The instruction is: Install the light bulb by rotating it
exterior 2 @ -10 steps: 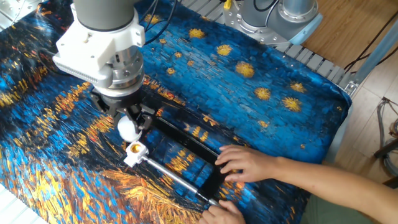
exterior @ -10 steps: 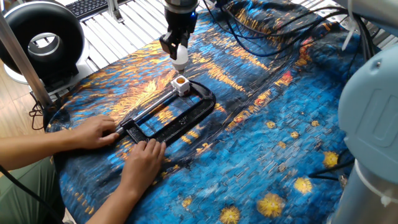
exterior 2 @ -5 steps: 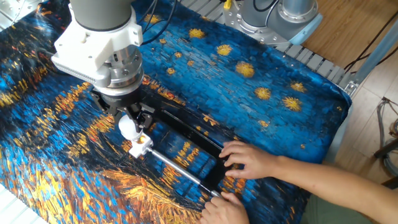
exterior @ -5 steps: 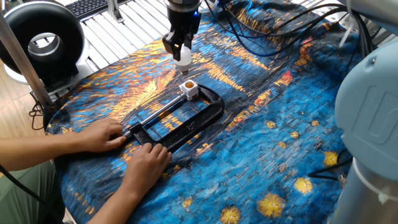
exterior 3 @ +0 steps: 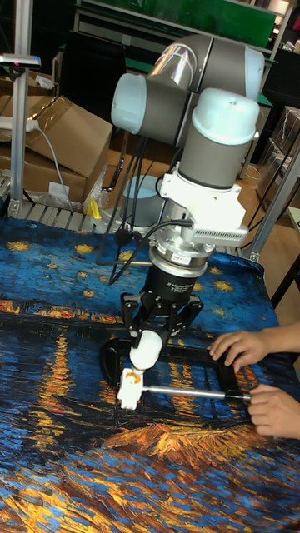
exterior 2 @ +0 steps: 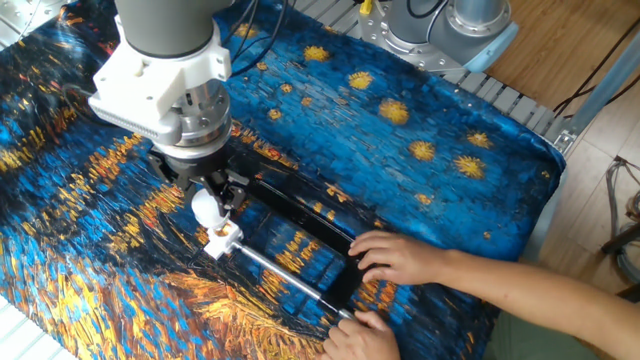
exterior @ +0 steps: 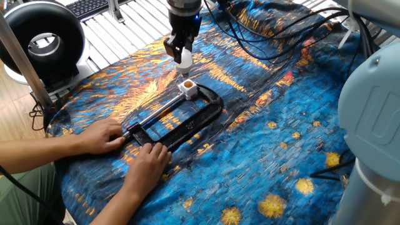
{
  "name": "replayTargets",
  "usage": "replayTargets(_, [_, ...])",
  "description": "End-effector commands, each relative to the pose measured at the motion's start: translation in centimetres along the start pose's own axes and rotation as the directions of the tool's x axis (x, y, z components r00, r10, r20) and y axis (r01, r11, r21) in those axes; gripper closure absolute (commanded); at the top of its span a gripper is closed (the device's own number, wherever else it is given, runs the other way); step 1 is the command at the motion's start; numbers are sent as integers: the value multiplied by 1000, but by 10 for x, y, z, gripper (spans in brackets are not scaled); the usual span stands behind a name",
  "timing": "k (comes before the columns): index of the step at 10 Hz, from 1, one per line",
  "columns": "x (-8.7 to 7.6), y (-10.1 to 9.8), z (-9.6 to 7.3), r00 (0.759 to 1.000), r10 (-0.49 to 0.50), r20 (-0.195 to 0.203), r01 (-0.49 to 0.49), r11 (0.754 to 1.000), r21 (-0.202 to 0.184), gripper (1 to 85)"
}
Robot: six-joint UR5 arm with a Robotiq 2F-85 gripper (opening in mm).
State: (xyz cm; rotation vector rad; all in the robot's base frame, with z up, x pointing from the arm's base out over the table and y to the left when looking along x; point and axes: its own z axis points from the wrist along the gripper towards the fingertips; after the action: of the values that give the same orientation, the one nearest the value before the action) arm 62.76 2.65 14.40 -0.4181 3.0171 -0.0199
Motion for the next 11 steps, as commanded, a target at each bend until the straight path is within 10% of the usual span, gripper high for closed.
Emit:
replayTargets(1, [5, 11, 4, 1000, -5, 13, 5, 999, -50, 847])
replayTargets(4, [14, -6, 5, 961, -275, -33, 275, 961, 27, 847])
replayTargets(7, [4, 19, 1, 780, -624, 45, 625, 780, -24, 847])
replayTargets(11, [-13, 30, 0, 531, -840, 111, 843, 538, 32, 847])
